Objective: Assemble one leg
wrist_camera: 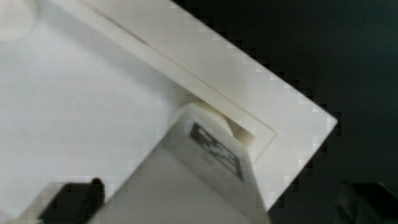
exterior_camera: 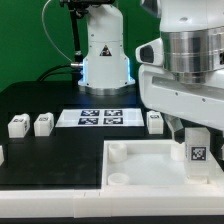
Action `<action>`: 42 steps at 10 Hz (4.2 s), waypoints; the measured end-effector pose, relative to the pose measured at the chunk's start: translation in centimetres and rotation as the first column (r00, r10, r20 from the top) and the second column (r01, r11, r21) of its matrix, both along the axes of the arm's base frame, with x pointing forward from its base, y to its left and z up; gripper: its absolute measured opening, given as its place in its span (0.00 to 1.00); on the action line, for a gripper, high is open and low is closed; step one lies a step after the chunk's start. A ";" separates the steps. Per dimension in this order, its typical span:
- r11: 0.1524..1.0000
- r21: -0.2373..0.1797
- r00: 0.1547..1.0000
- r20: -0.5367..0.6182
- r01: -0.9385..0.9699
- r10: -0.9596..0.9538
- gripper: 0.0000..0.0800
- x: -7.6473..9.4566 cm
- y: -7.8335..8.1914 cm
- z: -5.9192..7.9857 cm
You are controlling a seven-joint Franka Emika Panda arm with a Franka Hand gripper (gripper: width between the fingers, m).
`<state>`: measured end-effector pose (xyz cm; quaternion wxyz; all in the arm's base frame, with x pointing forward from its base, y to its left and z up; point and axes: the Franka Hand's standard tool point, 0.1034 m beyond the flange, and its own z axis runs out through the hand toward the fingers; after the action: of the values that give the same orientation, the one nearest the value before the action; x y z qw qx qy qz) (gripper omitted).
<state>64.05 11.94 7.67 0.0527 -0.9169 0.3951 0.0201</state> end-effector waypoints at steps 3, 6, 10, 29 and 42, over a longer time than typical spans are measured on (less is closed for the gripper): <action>0.888 -0.067 0.889 0.026 -0.455 0.457 0.81 -0.4 0.6 0.1; 0.794 -0.080 0.795 0.034 -0.602 0.606 0.78 -0.7 0.5 -0.2; 0.908 -0.064 0.909 0.027 -0.413 0.415 0.37 -0.7 0.5 -0.2; 0.899 -0.042 0.900 0.005 -0.436 0.437 0.81 -0.4 0.8 0.0; 0.896 0.027 0.896 -0.018 0.444 -0.443 0.37 0.0 -0.5 -0.5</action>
Offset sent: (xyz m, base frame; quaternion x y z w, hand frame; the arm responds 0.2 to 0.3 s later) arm -0.0213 0.0082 0.0046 -0.0325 0.0106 -0.3357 0.9414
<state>64.04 11.42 7.21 0.0677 -0.8018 0.5935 0.0188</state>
